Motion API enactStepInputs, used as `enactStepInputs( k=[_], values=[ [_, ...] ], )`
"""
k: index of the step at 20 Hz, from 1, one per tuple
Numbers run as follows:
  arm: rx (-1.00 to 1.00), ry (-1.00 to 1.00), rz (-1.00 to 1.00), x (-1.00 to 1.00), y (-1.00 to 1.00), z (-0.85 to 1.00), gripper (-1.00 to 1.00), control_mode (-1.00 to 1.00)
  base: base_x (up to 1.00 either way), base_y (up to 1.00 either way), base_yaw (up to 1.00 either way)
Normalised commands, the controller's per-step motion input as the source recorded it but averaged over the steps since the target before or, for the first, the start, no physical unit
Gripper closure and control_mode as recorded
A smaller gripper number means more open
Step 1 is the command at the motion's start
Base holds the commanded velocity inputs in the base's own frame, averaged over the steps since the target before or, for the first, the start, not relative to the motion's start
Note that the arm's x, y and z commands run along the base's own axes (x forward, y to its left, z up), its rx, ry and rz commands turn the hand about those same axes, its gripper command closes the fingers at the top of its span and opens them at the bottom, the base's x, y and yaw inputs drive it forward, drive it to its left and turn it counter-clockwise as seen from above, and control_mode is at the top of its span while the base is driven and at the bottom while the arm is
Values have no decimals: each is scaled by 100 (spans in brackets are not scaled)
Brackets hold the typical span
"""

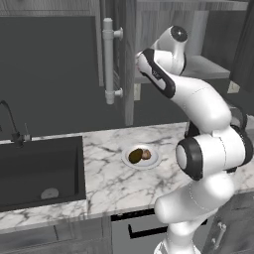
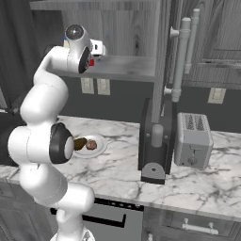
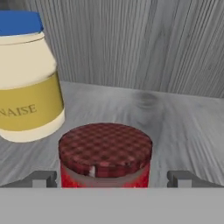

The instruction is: Pick the avocado and bread from the counter and place them on the plate. Then pick the jam from the cabinet and place it next to the plate. Lastly close the cabinet door.

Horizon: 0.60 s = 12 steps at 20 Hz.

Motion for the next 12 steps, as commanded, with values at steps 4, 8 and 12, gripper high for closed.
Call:
enactStepInputs(
  k=[4, 8, 12],
  values=[
    [-3, -1, 0, 17, 9, -5, 100, -100, 0, 0, 0],
    [0, 0, 0, 0, 1, -5, 100, -100, 0, 0, 0],
    [0, -2, 0, -36, -11, 0, 100, -100, 0, 0, 0]
  ],
)
